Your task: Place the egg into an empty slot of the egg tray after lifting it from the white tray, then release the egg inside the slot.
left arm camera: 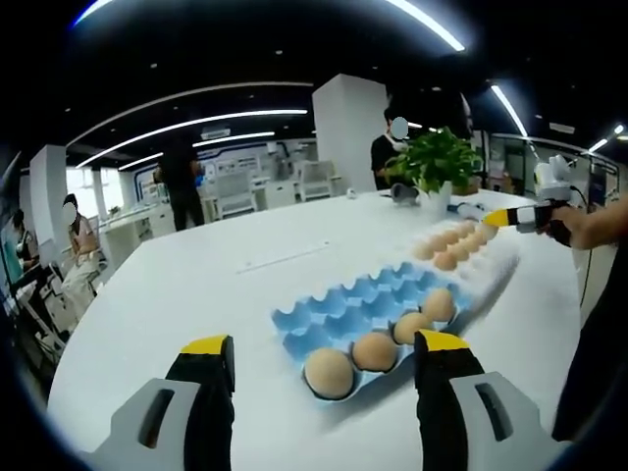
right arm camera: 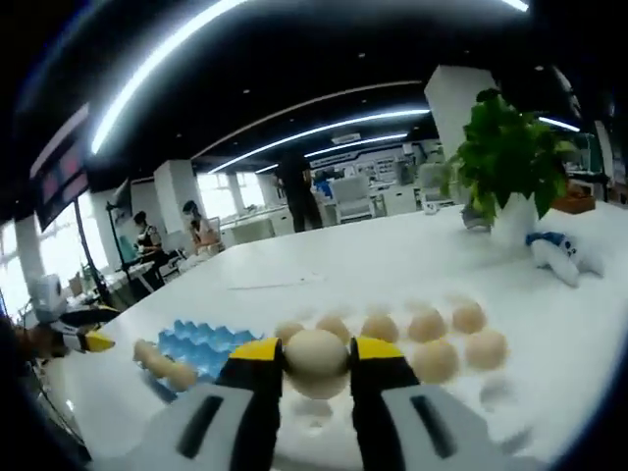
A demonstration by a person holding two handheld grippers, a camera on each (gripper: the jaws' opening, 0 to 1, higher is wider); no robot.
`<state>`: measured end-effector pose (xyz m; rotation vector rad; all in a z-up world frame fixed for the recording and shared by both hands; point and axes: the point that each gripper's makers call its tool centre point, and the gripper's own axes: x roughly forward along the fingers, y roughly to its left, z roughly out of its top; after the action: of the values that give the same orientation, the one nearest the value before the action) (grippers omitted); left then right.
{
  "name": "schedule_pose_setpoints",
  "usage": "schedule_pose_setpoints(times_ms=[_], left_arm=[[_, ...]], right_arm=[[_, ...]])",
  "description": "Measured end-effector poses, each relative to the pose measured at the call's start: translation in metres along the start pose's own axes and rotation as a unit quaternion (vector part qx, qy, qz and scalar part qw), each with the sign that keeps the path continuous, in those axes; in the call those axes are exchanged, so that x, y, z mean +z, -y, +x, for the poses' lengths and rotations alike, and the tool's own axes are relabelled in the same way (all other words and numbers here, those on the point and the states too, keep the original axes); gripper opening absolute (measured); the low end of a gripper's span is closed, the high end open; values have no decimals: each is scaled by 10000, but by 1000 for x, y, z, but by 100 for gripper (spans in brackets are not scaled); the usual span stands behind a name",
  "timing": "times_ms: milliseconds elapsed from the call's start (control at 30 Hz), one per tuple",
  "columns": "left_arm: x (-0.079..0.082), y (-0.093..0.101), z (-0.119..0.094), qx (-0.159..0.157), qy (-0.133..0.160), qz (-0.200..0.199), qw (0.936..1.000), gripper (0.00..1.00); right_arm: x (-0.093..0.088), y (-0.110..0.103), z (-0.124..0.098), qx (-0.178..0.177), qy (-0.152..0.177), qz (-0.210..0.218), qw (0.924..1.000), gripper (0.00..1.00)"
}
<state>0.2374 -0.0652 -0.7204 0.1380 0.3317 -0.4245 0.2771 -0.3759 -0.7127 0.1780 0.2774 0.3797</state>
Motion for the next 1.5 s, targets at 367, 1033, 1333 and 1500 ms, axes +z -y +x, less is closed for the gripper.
schedule_pose_setpoints(times_ms=[367,1033,1333,1500], left_arm=[[0,1,-1,7,9,14,10000,74],[4,3,-1,-16,52,24,10000,74],[4,1,0,-11,64,32,10000,73],[3,2,1,-32,39,28,10000,73]], right_arm=[[-38,-72,35,1034,-476,-175,9934,26],[-61,-94,45,1488,-893,-452,9838,26],[-66,-101,47,1596,-959,-521,9811,26],[-71,-100,46,1621,-1021,-481,9803,27]])
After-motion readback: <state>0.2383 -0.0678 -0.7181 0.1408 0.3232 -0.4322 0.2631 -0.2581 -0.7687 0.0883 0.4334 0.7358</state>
